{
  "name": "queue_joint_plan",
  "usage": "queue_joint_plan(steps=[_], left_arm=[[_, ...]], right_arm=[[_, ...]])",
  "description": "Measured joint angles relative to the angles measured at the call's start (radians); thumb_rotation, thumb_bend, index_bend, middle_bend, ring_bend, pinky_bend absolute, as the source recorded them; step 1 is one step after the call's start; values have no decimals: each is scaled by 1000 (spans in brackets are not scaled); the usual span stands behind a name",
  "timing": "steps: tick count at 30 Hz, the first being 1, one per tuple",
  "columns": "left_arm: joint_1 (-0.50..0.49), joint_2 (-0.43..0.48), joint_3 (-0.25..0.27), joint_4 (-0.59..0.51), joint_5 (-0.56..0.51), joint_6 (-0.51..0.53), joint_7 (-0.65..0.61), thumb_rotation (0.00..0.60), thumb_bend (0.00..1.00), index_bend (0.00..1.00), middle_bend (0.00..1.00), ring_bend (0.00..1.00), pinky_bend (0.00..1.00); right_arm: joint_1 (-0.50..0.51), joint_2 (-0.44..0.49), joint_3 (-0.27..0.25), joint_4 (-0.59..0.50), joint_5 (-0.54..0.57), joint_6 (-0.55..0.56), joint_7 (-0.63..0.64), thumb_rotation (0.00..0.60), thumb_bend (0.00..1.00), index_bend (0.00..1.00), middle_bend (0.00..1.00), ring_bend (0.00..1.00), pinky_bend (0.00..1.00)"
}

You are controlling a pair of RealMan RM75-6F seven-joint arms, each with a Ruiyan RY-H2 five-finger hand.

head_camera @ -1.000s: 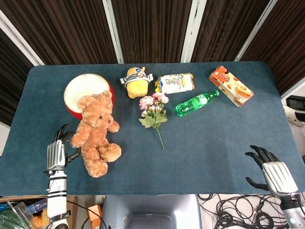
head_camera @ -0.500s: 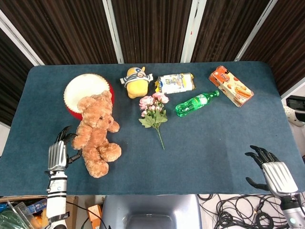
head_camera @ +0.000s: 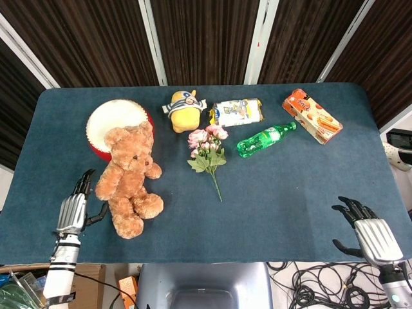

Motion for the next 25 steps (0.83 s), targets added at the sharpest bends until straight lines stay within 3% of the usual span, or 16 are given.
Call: queue_joint_plan(steps=[7,12,19,25], left_arm=[[57,180,74,47,143,44,-61,600,295,0,0,0,280],[145,218,126,67,210,166,-93,600,290,50,0,0,253],[184,237,169,86,314,261,-64,600,285,124,0,0,239],[205,262,180,33,276,229,-31,600,283,145,27,6,241]], right_arm=[[-3,-19,6,6,15,3,-27,600,137,214,113,104,234],[-3,-33,9,8,25,-2,-57,600,137,210,113,104,234],[1,-44,6,4,61,-38,-107,600,137,203,113,104,236],[-2,-39,4,-4,63,-33,-104,600,137,203,113,104,237]])
